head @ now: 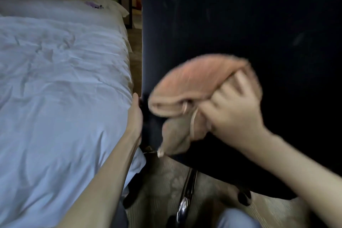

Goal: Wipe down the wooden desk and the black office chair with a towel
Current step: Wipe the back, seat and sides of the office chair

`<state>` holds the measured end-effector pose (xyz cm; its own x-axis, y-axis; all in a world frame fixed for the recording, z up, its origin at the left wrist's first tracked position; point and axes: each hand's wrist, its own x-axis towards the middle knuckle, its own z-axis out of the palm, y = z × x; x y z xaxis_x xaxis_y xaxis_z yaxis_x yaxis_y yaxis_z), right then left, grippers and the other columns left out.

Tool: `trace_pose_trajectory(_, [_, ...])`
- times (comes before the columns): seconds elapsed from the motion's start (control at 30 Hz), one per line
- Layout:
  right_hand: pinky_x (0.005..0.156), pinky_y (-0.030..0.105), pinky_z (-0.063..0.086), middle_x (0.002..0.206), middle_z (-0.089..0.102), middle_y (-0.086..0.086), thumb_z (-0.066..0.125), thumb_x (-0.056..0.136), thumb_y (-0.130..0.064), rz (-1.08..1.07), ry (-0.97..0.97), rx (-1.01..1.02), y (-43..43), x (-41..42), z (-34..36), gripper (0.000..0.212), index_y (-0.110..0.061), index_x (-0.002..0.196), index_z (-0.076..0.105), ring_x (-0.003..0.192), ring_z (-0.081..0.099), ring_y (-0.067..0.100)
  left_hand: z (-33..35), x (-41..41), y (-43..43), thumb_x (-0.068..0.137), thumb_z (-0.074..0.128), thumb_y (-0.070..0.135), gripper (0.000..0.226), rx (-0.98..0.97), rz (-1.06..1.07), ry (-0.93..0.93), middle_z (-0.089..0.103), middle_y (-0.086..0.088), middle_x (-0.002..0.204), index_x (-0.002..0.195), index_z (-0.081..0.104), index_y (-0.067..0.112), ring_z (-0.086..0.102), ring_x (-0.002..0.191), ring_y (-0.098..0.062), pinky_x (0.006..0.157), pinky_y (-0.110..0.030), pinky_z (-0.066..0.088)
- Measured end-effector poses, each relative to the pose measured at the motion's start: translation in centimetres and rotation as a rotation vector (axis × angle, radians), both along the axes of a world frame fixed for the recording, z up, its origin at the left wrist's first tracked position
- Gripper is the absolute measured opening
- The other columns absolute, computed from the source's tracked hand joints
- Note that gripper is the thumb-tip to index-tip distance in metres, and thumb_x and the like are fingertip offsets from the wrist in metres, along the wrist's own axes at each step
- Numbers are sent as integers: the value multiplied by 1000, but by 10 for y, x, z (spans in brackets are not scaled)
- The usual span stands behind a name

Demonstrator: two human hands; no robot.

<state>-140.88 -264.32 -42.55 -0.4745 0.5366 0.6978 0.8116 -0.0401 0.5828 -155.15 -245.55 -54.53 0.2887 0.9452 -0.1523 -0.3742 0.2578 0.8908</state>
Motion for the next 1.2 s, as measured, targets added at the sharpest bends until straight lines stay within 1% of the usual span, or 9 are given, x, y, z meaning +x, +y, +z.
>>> trace_pose_trajectory(0.1, [120,61,22,121,72,8,60,100,-21,-57,21,107,14,-1,23,20,-18,115,73,117,64,33,-8,-13,-1,103,29,70,78,-56,-84,-78,65,-6,129,142,59,10,61,121,-23,107,-42,51])
trace_pose_trajectory(0.2, [118,56,26,118,74,7,59,100,-16,-111,8,92,25,-11,-21,22,-20,113,76,117,63,30,-25,-38,5,96,9,80,100,7,-136,-180,69,-15,132,136,64,6,65,125,-23,103,-32,53])
trace_pose_trajectory(0.33, [110,50,32,102,78,5,52,90,-21,-252,-193,-410,25,-20,-108,31,-22,97,82,99,72,30,-42,-49,1,91,2,84,110,10,-223,-267,66,-17,138,140,58,3,63,129,-24,98,-30,57])
trace_pose_trajectory(0.5, [117,46,36,111,76,-3,57,86,-34,-304,-304,-868,17,-45,-175,28,-29,102,80,116,68,24,-39,-53,4,93,-5,80,107,118,-274,-176,65,-7,141,147,51,6,59,134,-14,100,-19,52])
trace_pose_trajectory(0.67, [118,55,28,95,74,7,47,93,-17,-98,-112,-456,30,-38,-119,31,-18,97,78,102,69,34,-36,-52,2,98,2,76,99,60,-267,-173,68,-13,135,139,60,5,64,128,-20,101,-26,54])
trace_pose_trajectory(0.8, [123,56,17,107,71,11,47,104,-12,-89,-43,-215,52,-41,-91,27,-14,111,73,109,61,36,-48,-48,-2,101,19,74,80,89,-219,96,76,-8,120,121,73,18,71,115,-18,106,-36,49])
trace_pose_trajectory(0.93, [118,49,31,109,70,5,46,103,-17,-135,-51,-341,62,-58,-148,25,-19,109,70,111,64,28,-46,-47,-6,101,18,73,86,-2,-333,65,79,-11,97,91,82,16,77,87,-17,72,-26,61])
trace_pose_trajectory(1.03, [113,44,43,121,73,6,46,95,-18,-208,-88,-537,64,-71,-194,38,-20,123,71,113,68,25,-45,-48,-4,98,18,78,98,-6,-339,44,62,-21,105,115,72,-3,59,95,-32,73,-28,49])
trace_pose_trajectory(1.2, [126,49,1,162,38,16,33,102,-22,-307,-326,-888,57,-82,-216,56,-8,156,38,151,32,34,-49,-49,2,96,6,80,104,56,-388,69,56,-21,123,120,68,0,45,112,-30,96,-36,36])
